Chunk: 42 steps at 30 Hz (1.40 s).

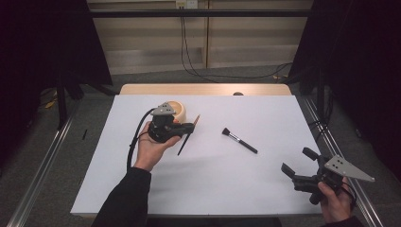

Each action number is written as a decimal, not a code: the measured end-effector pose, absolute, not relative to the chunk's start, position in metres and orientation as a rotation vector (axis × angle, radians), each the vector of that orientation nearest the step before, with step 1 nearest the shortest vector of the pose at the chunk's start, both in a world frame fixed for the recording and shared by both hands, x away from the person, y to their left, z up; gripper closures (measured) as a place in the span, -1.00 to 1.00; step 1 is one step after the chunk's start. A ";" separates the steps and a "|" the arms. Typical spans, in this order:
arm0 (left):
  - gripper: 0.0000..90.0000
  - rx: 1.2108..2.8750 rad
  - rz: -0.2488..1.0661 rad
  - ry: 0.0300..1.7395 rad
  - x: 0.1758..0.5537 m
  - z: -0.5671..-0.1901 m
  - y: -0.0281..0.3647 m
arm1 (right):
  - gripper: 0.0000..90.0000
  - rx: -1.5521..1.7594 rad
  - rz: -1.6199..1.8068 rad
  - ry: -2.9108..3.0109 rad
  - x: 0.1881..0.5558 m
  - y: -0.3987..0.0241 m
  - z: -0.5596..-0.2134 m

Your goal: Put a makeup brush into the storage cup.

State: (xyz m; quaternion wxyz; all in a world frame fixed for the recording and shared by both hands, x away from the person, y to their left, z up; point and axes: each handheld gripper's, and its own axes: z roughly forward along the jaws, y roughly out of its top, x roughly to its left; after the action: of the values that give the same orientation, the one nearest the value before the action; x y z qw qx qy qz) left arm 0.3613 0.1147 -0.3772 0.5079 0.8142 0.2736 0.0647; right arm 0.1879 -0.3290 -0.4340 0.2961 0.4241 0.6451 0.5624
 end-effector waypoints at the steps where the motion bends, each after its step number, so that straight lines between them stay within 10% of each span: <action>1: 0.87 1.942 0.160 0.662 0.361 -0.376 0.117 | -1.00 1.121 1.492 1.707 0.188 -0.328 -0.434; 42: 0.87 1.774 0.372 0.688 0.387 -0.337 0.138 | -1.00 1.153 1.528 1.696 0.188 -0.328 -0.436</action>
State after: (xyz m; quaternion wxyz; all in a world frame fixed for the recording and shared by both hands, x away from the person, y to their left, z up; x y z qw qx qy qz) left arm 0.3868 0.1383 -0.3374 0.5660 0.7543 0.2926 0.1583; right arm 0.1884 -0.3280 -0.4356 0.2879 0.4318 0.6350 0.5723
